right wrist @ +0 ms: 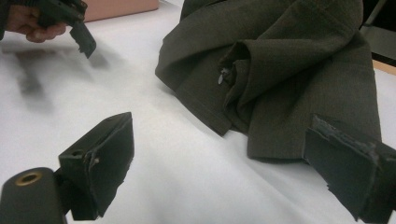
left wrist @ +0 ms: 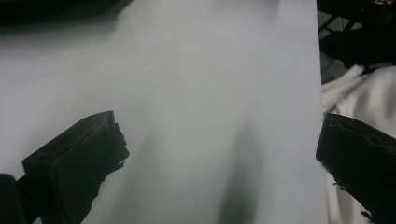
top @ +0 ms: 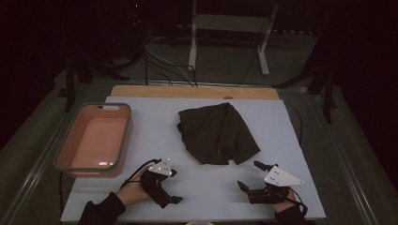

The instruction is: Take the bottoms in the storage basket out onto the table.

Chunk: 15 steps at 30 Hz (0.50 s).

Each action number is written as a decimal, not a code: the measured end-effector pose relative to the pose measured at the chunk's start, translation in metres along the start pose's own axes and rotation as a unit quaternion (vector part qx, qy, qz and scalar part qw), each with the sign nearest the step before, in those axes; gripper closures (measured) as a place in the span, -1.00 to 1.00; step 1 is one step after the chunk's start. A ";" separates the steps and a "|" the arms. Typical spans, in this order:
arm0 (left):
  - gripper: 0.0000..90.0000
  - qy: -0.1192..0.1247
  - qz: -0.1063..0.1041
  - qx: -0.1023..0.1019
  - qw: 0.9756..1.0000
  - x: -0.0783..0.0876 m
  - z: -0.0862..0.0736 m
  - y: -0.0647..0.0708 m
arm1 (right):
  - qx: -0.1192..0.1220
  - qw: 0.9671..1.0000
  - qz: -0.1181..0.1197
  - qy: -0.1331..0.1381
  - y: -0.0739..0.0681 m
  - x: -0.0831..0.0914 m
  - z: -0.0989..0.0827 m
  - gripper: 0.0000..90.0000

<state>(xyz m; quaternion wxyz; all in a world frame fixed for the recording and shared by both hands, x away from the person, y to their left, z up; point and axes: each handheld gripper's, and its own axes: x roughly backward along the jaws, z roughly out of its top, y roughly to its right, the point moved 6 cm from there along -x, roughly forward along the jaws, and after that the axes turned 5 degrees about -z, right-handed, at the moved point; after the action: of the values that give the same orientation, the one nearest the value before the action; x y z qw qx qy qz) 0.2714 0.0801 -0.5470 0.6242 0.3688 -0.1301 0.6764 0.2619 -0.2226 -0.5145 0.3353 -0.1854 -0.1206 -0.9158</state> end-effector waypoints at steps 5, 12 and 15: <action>-0.99 -0.011 -0.006 -0.004 1.000 0.002 -0.007 0.003 | 0.000 1.000 0.000 0.002 0.000 0.001 0.000 -0.79; -1.00 -0.021 -0.004 -0.004 1.000 0.009 -0.019 0.005 | 0.002 1.000 0.001 0.002 0.000 0.000 0.000 -0.79; -0.99 -0.023 -0.001 -0.001 1.000 0.012 -0.024 0.005 | 0.002 1.000 0.001 0.004 0.000 0.001 0.001 -0.79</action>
<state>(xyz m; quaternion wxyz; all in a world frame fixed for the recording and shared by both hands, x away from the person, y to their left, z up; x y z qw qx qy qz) 0.2596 0.1034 -0.5539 0.6219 0.3837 -0.1444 0.6672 0.2614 -0.2225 -0.5137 0.3367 -0.1812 -0.1211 -0.9161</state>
